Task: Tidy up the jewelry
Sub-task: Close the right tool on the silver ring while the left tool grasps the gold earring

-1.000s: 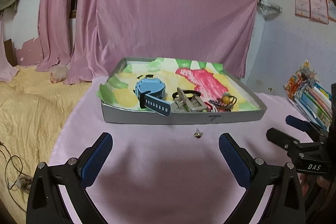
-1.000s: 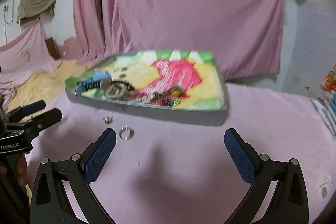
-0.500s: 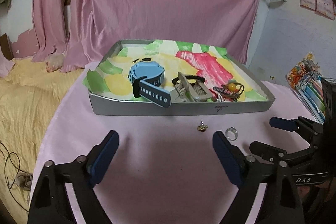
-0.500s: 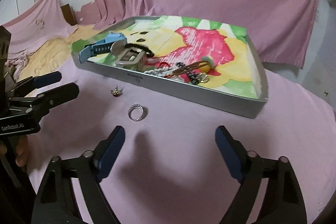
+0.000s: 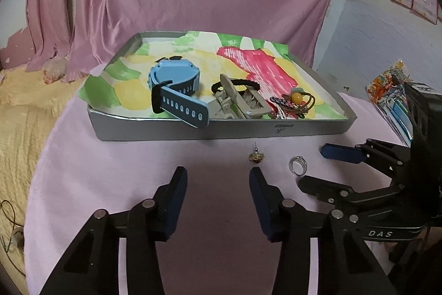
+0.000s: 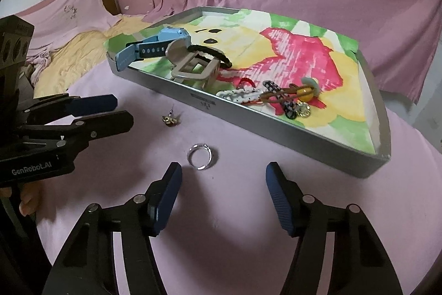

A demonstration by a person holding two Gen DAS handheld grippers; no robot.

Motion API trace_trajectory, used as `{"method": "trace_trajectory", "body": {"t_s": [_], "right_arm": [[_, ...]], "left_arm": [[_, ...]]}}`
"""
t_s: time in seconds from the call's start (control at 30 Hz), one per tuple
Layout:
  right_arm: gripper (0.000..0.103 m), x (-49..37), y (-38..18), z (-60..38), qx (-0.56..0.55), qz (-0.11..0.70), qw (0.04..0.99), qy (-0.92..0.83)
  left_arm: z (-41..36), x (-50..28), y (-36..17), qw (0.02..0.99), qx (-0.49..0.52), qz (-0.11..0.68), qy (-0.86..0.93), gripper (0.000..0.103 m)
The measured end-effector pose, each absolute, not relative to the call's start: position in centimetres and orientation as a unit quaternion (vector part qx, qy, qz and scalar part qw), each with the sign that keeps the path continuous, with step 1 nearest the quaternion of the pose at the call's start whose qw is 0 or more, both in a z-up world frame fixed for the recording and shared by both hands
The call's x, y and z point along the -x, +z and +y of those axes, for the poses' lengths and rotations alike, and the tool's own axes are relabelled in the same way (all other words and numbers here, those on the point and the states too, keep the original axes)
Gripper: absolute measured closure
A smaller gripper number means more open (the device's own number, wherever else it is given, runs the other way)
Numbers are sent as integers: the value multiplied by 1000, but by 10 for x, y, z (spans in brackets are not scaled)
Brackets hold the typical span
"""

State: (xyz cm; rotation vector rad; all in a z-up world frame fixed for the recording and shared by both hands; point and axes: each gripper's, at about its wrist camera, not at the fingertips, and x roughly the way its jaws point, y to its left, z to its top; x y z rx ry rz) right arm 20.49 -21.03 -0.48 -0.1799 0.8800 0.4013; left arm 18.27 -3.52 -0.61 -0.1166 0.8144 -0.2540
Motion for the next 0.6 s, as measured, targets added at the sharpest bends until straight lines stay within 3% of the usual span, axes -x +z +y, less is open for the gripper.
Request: {"method": "trace_trajectory", "body": {"t_s": [0.27,0.5,0.6], "right_arm": [[59,-213,-3,-203,94,417,880,208],[83,-214,-2,-202,94,414,878,222],[84,-215,-3,-204,87,415,877,226]], "left_arm": [[-41,-186,-9,903,57,404,-135,66],[-47,-192,-8,897,59,414,-145,66],[-50,-195,-8,895,58,418,-148,66]]}}
